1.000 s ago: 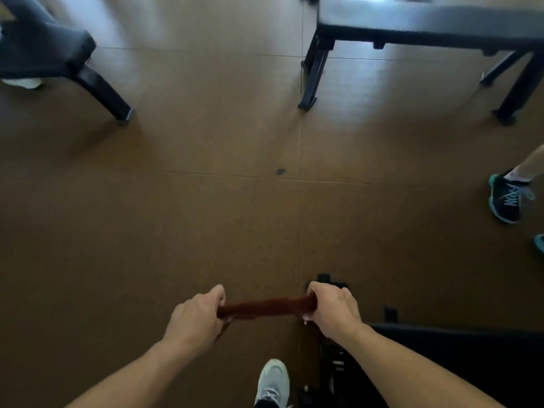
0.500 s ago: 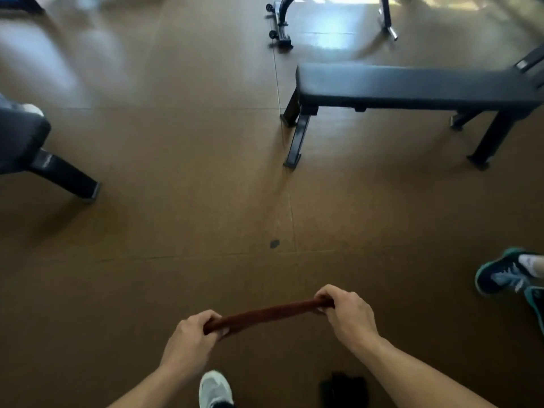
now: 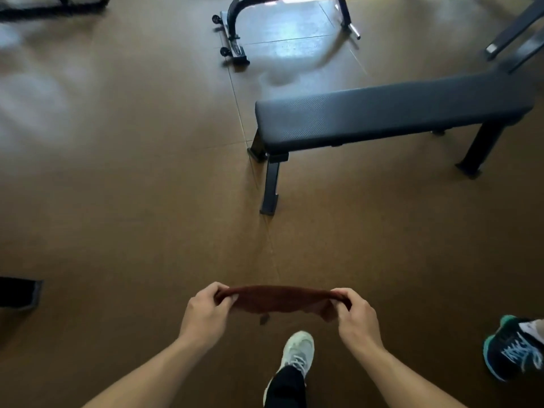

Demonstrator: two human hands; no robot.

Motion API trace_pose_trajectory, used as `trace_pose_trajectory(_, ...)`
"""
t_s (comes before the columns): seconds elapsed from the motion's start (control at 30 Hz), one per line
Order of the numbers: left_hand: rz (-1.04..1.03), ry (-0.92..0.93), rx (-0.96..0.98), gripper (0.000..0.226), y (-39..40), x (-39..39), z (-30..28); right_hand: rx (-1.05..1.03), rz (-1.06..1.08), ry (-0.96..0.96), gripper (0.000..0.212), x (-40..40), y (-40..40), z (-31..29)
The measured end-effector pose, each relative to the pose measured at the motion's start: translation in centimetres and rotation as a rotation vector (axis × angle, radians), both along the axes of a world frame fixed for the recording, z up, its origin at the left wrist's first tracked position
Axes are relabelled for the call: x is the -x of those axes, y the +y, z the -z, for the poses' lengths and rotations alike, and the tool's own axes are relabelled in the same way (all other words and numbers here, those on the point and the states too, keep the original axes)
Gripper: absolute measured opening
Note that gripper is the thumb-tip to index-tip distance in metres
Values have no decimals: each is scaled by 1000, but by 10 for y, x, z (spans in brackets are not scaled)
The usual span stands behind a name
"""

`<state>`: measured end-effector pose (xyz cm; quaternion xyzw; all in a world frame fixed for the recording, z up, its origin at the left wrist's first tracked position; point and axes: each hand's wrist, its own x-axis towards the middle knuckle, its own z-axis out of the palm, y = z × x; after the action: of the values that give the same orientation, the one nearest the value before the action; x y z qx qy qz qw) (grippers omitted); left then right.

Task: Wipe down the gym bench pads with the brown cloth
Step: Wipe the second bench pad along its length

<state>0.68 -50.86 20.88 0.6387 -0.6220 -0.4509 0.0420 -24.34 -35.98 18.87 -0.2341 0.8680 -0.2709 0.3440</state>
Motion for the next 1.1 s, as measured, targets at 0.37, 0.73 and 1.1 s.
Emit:
trace_pose_trajectory(0.37, -45, 6, -31, 12, -226, 177, 16, 118, 42, 117, 16, 179, -266, -17)
trace_pose_trajectory(0.73, 49, 3, -241, 11, -390, 291, 90, 132, -94, 327, 17, 274, -549, 19)
trace_pose_trajectory(1.1, 69, -214, -211, 39, -449, 322, 116, 108, -531, 301, 53, 266, -690, 71)
